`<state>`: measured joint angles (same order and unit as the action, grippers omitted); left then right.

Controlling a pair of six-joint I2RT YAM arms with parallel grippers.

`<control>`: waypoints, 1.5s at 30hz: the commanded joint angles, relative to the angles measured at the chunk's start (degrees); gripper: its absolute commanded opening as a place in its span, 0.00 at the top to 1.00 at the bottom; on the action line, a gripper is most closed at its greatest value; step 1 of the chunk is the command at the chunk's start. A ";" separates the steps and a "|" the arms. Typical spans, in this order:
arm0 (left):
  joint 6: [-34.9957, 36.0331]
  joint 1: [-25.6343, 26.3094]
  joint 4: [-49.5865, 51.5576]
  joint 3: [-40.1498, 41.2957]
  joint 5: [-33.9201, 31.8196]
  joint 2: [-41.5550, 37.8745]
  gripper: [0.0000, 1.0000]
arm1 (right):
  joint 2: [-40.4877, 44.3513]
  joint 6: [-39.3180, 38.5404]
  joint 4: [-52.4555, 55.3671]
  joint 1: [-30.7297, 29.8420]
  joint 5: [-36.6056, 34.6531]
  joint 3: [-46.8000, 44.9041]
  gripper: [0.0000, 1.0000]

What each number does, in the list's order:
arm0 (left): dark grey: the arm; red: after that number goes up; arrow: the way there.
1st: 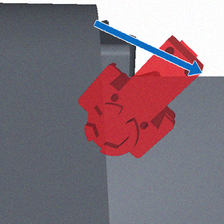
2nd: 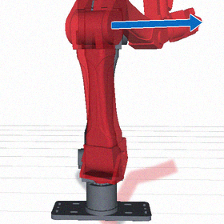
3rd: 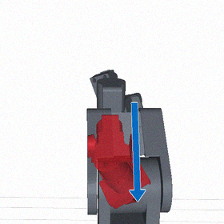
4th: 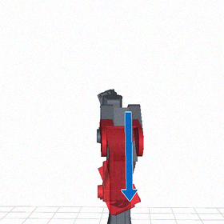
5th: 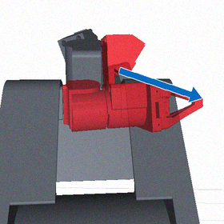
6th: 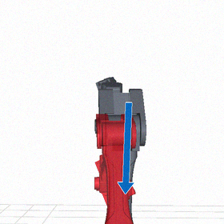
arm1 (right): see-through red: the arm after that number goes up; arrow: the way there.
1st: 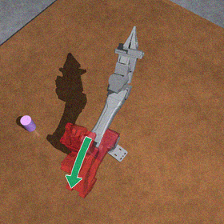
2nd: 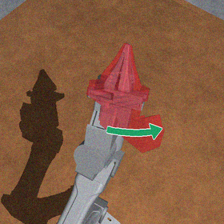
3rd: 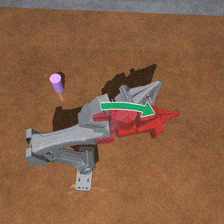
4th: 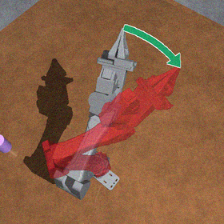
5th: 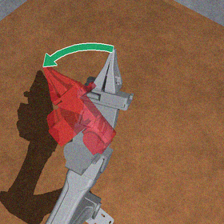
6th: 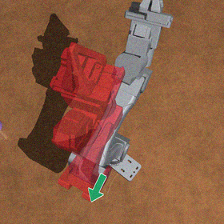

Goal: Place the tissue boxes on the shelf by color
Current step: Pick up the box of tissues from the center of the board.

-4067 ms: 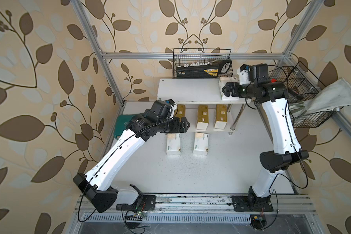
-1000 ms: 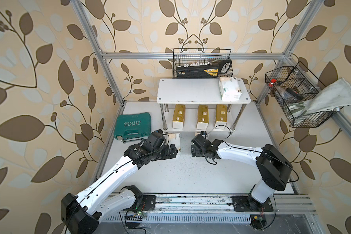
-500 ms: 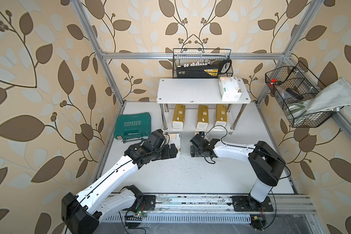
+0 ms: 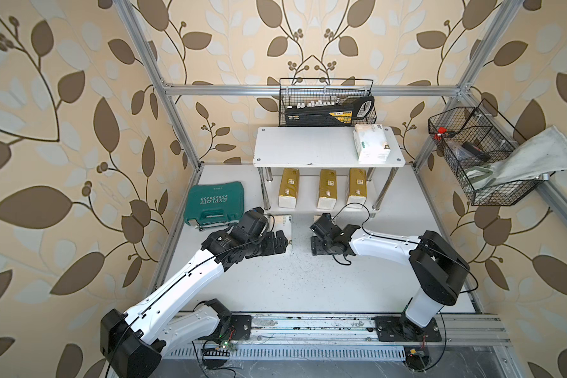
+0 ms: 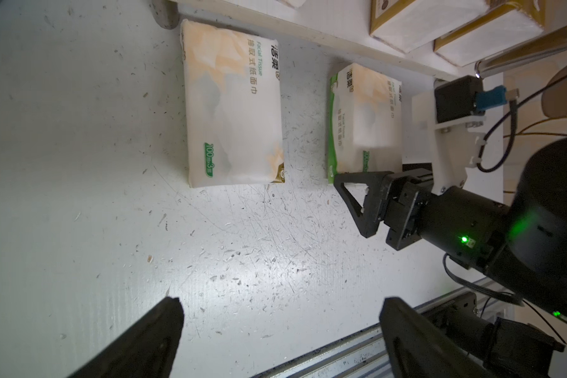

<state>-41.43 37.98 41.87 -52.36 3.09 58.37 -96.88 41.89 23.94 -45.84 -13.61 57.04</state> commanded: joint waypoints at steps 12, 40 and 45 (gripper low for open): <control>0.23 0.36 0.13 -4.52 0.26 -1.46 0.01 | 17.68 0.07 5.39 -7.66 5.36 -11.35 0.22; 1.29 0.37 9.02 -22.88 -7.12 -2.10 0.01 | 33.65 -3.62 24.74 -18.01 -0.87 15.09 0.28; 3.01 0.35 10.34 -27.93 -7.84 -0.25 0.01 | 29.44 -9.05 27.16 -17.72 -4.29 27.22 0.28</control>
<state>-40.36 37.98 50.41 -77.58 -2.87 57.12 -65.69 37.32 50.02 -63.61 -13.98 78.94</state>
